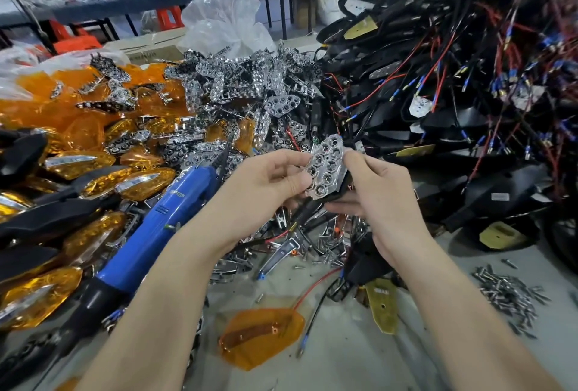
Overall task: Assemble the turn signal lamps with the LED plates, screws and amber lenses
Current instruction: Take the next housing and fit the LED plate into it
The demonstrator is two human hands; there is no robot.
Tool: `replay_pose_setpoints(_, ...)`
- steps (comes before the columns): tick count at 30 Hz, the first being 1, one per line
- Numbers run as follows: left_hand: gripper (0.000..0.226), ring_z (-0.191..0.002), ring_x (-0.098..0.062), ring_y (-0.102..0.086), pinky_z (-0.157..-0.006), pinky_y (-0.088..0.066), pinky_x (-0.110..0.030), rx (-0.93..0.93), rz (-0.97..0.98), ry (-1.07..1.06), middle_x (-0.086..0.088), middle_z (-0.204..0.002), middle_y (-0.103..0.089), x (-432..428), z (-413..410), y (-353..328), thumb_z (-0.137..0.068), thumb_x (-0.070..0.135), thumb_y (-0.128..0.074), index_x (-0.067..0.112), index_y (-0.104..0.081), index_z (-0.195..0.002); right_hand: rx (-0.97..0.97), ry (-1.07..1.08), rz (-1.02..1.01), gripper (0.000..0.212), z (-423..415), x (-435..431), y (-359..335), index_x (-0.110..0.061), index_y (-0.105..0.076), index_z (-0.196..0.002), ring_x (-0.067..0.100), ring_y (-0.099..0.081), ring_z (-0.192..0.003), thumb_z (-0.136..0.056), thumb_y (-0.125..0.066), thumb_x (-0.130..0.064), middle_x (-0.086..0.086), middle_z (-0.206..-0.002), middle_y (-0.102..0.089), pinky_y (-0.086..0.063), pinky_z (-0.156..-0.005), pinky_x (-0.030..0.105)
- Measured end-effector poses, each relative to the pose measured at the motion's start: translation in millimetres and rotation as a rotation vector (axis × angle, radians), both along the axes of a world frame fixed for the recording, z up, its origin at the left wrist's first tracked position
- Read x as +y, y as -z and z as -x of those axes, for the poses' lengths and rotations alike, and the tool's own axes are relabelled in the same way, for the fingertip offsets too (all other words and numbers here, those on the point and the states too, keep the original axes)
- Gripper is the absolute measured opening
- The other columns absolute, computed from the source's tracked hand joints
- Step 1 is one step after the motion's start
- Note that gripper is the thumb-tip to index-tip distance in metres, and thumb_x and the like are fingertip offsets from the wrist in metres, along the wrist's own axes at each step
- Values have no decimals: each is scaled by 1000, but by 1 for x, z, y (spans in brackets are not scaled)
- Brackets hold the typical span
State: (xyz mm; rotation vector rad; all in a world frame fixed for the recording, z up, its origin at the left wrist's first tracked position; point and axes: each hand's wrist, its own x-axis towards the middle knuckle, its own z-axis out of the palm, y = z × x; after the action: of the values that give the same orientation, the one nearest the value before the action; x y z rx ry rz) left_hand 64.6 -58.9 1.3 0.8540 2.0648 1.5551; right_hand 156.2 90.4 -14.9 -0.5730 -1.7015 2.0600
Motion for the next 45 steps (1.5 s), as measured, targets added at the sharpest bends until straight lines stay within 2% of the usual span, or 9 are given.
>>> replay_pose_setpoints(4,22,-78,-15,-69,-82,-58,-37,77,90,-14,-7,-96,-70,1,0,0,-96,14,-64,31,-66,-110,-12,-23,-16,30,-1,-2,0,-12,-80,-94,33,-77,-76,-103,-57,-28,9,-85,-80,-64,-61,35)
replay_pose_setpoints(8,22,-85,-18,-70,-72,-58,-25,134,114,-10,-9,-106,-68,5,-5,-3,-99,14,-61,31,-63,-113,-13,-34,30,26,-2,0,-2,-16,-79,-99,29,-78,-74,-103,-57,-27,8,-86,-80,-63,-60,32)
replay_pose_setpoints(11,23,-91,-22,-68,-87,-58,-40,183,129,-10,2,-102,-65,6,-8,-3,-100,19,-60,39,-60,-113,-1,-44,72,26,-2,1,-4,-16,-79,-98,28,-78,-73,-104,-56,-26,9,-86,-80,-62,-59,30)
replay_pose_setpoints(14,23,-98,-15,-68,-95,-55,-45,171,117,2,12,-106,-64,4,-7,-4,-101,21,-59,40,-62,-113,18,-70,77,28,-3,2,-5,-18,-79,-95,27,-78,-74,-105,-55,-27,9,-87,-80,-61,-59,29)
replay_pose_setpoints(24,25,-99,-5,-70,-98,-51,-43,139,89,23,11,-103,-75,0,-5,-3,-100,28,-57,48,-63,-115,36,-108,95,32,-2,3,-5,-15,-77,-100,26,-78,-77,-107,-52,-33,11,-90,-80,-62,-61,30)
replay_pose_setpoints(30,21,-103,-19,-71,-100,-52,-51,83,74,22,1,-109,-75,-1,-4,-5,-100,25,-60,36,-64,-117,31,-133,100,37,-2,3,-6,-10,-76,-100,27,-78,-79,-107,-50,-36,14,-90,-80,-63,-64,31)
replay_pose_setpoints(37,23,-98,-11,-71,-91,-54,-34,95,84,46,3,-107,-76,0,-4,-5,-100,23,-59,37,-62,-118,11,-135,118,40,-3,3,-7,-11,-77,-100,27,-78,-79,-106,-51,-40,14,-91,-80,-62,-62,29)
replay_pose_setpoints(42,23,-100,-9,-70,-94,-54,-37,91,102,58,7,-107,-75,-2,-3,-3,-101,26,-58,42,-62,-117,-10,-149,126,44,-3,5,-7,-9,-75,-106,27,-78,-79,-105,-50,-45,14,-92,-79,-62,-62,29)
replay_pose_setpoints(45,22,-97,-8,-71,-82,-57,-27,47,87,73,11,-105,-76,-4,-2,-4,-102,24,-57,36,-63,-119,-22,-158,127,47,-3,5,-6,-8,-74,-108,27,-78,-77,-102,-52,-49,15,-94,-79,-61,-62,28)
